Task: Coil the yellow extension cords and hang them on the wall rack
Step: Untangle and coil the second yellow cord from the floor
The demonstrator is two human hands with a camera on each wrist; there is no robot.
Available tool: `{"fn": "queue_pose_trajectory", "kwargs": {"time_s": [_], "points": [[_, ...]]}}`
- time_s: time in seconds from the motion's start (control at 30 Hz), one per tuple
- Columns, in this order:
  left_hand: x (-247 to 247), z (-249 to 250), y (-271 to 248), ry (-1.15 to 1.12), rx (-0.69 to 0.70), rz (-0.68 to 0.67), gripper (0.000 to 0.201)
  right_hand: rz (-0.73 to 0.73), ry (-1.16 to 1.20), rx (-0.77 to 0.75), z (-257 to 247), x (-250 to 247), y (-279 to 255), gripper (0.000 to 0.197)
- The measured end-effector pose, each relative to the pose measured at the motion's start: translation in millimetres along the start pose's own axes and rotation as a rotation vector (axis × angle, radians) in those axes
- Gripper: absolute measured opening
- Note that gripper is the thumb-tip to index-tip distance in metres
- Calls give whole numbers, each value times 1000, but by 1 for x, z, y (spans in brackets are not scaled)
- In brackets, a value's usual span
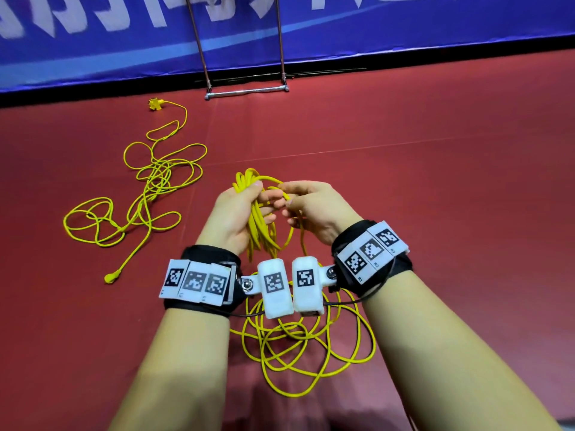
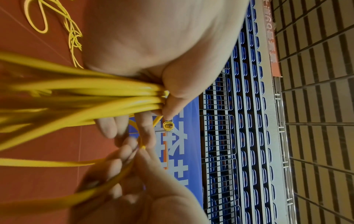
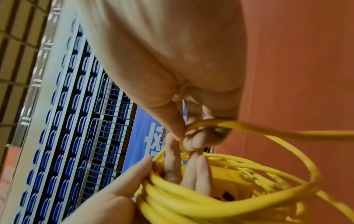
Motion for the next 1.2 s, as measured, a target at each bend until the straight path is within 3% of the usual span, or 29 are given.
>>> {"fn": "queue_pose_trajectory", "kwargs": {"time_s": [0.2,0.3,0.47,0.63,0.83,0.93,1.1,1.2], "points": [[4,1,0,-119,44,-16,13,-44,-39,-121,4,0,-1,25],[1,2,2,-166,59,-27,14,-57,-110,-100,5,0,-3,21],[-13,6,9,-171,95,-1,11,-248,-276,-62,17,0,-7,8],[-16,11,5,-62,70,-13,15,-38,-197,-162,6,-10,-3,17],[-12,-5,9,59,-2,-64,12,32,-194,-173,-1,-9,-3,4],[-7,-16,9,106,-49,-106,10,139,-105,-172,2,-11,-1,11],[3,-26,8,138,-75,-161,18,111,89,-72,3,-11,3,4],[6,-26,7,141,-71,-173,25,43,179,23,-1,-11,4,33]]}}
Point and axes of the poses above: each hand's wrist, its own y-axis towards the middle knuckle, its own x-axis out of the palm, z = x × y, the point moved 3 cm from there along y, towards the middle knuckle, and after that the axes turned 4 degrees about -z, right-handed, at the moved point
